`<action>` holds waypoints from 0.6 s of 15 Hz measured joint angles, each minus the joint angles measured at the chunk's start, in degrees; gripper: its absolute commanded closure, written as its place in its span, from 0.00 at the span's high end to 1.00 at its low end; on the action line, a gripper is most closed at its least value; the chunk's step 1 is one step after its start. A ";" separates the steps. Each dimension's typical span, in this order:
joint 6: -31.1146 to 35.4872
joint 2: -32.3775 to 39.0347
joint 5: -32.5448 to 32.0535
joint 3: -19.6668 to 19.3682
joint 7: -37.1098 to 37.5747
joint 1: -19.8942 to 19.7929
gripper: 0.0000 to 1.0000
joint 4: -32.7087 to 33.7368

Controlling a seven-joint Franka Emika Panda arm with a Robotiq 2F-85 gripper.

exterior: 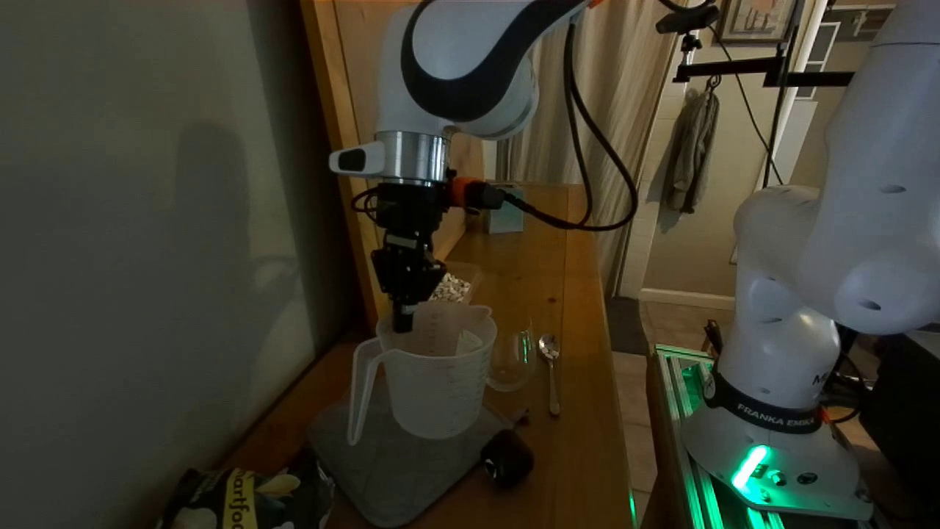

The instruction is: Pour the contents of the clear jug into the glass cup

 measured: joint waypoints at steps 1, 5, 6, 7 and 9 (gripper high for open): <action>0.00 -0.01 0.00 0.00 -0.10 0.00 0.01 -0.01; 0.00 0.12 1.66 -0.64 -1.97 0.10 0.01 -0.01; 0.00 0.05 2.93 -1.04 -3.59 0.13 0.01 -0.06; 0.00 -0.11 4.18 -1.45 -5.55 0.14 0.01 -0.17; 0.00 -0.59 5.93 -2.15 -9.44 0.14 0.01 -0.55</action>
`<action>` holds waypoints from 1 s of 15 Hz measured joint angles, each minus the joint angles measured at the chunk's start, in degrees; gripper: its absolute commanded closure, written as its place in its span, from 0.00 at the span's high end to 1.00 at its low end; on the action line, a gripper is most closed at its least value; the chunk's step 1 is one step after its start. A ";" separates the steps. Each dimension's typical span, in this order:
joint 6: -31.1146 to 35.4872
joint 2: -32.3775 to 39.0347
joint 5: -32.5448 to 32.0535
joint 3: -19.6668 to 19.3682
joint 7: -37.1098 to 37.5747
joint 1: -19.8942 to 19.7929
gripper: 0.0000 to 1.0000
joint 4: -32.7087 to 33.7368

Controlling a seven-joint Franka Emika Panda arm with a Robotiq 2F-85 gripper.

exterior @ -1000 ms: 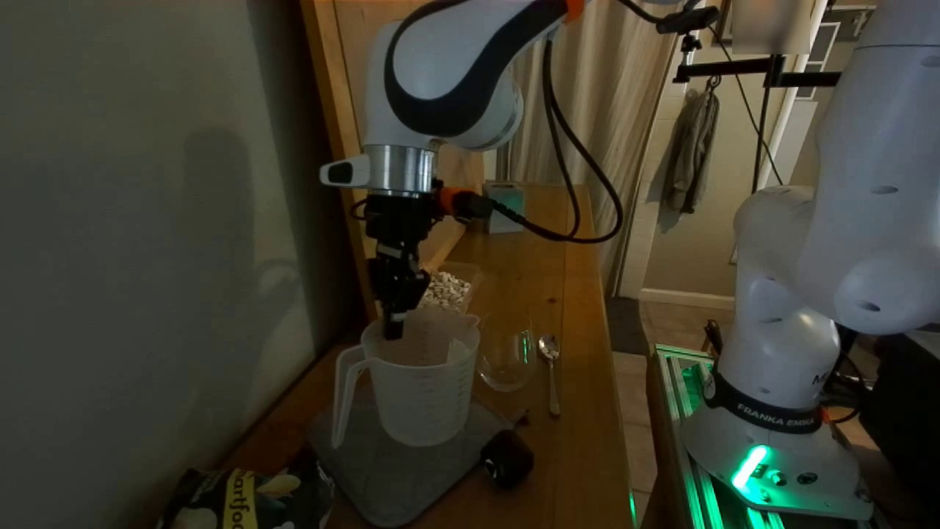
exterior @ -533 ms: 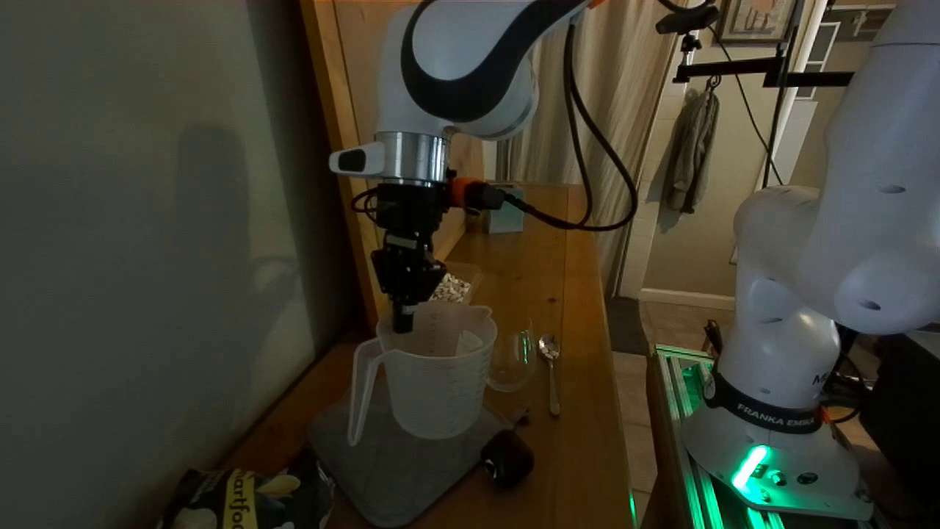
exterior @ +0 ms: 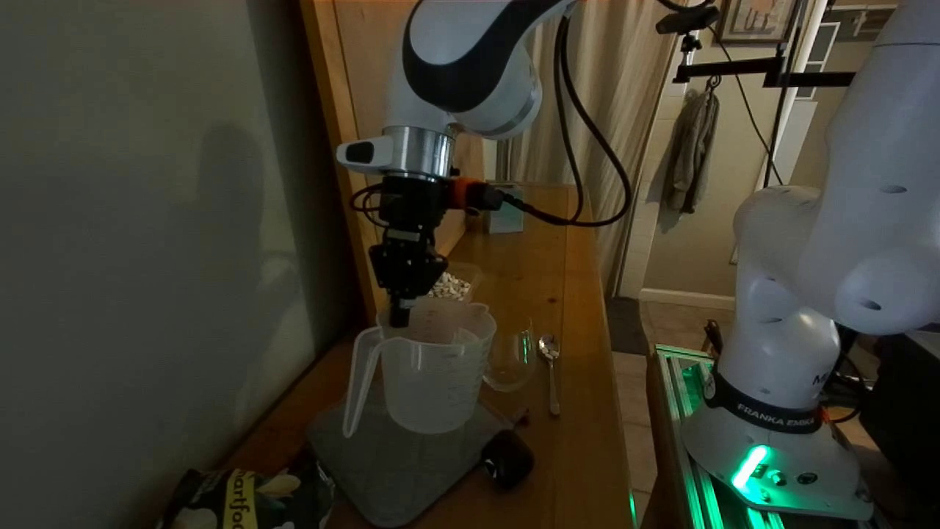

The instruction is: Pour the contents of the clear jug into the glass cup

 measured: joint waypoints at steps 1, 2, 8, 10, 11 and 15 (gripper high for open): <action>0.00 -0.35 0.57 -0.27 -1.68 0.00 0.01 -0.37; 0.00 -0.71 1.12 -0.50 -3.36 0.00 0.01 -0.85; 0.00 -4.09 5.83 -2.15 -14.00 0.41 0.01 -3.90; -0.03 -5.48 8.19 -2.97 -17.72 0.54 0.01 -5.01; -0.05 -6.20 9.30 -3.41 -19.45 0.57 0.01 -5.60; -1.18 -8.68 13.59 -5.58 -26.07 0.56 0.01 -7.56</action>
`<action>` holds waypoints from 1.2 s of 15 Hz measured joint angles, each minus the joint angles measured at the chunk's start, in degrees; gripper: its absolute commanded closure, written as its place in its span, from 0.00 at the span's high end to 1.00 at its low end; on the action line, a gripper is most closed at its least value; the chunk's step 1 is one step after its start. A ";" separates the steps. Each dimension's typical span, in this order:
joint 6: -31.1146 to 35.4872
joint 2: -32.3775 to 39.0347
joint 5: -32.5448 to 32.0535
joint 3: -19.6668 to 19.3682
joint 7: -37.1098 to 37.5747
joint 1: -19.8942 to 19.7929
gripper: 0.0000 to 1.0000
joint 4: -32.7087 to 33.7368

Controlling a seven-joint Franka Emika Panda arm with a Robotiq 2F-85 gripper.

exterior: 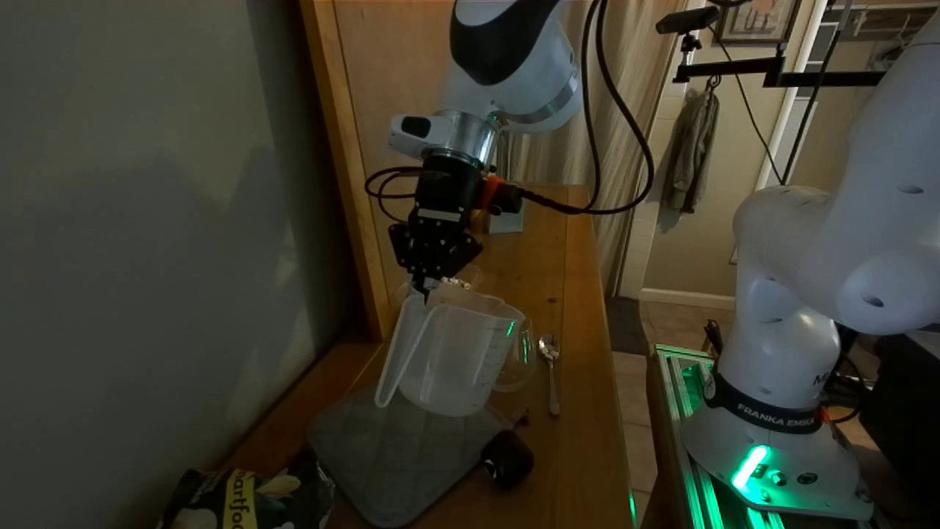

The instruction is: Pour the contents of the clear jug into the glass cup

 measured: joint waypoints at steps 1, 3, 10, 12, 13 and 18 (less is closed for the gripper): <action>-0.62 -0.50 1.16 -0.59 -1.67 -0.02 0.01 -0.34; -1.51 -1.33 2.90 -1.61 -4.24 -0.21 0.01 -0.99; -4.04 -2.37 7.84 -4.62 -11.98 -2.23 0.01 -2.40; -5.48 -2.37 9.44 -5.34 -14.31 -2.94 0.04 -2.43; -5.91 -2.37 10.06 -5.56 -15.11 -3.20 0.04 -2.43; -6.28 -2.37 10.30 -5.65 -15.81 -3.39 0.01 -2.43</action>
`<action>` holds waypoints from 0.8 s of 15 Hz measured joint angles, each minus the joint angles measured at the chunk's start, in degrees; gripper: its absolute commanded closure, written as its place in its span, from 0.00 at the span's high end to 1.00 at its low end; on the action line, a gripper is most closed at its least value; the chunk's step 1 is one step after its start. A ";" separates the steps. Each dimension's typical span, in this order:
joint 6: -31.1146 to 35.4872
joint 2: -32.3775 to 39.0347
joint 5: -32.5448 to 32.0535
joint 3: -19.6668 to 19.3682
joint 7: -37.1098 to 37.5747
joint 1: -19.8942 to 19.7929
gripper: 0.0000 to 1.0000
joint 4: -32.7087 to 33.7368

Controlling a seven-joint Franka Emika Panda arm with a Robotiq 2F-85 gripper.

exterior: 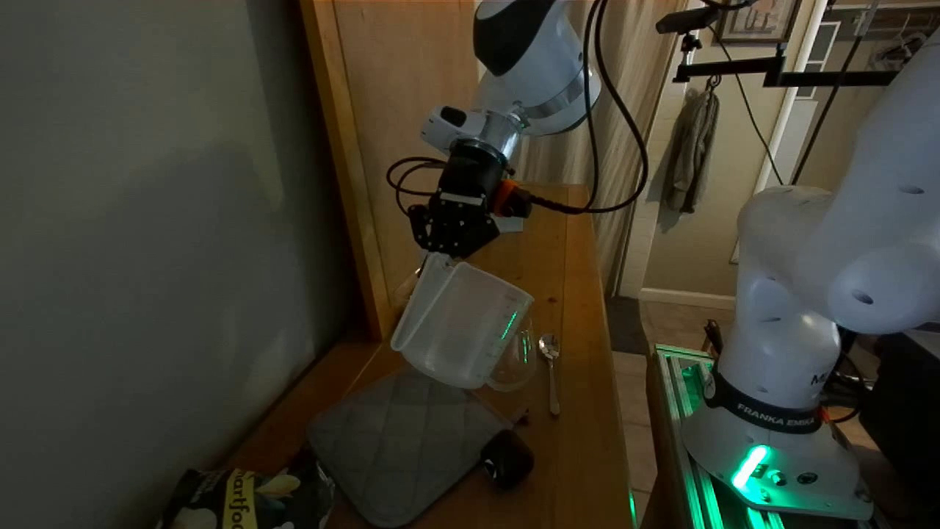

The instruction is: Pour the contents of the clear jug into the glass cup

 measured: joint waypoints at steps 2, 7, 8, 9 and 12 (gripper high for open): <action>-0.03 0.21 0.00 0.14 -0.08 -0.43 0.01 0.00; -2.50 0.48 1.33 -0.17 -2.85 -1.87 0.01 0.00; -3.23 0.52 2.12 -0.29 -3.79 -2.14 0.01 0.00; -3.87 0.58 2.80 -0.38 -4.76 -2.41 0.01 0.00; -5.51 0.67 5.12 -0.67 -7.92 -3.31 0.01 -0.05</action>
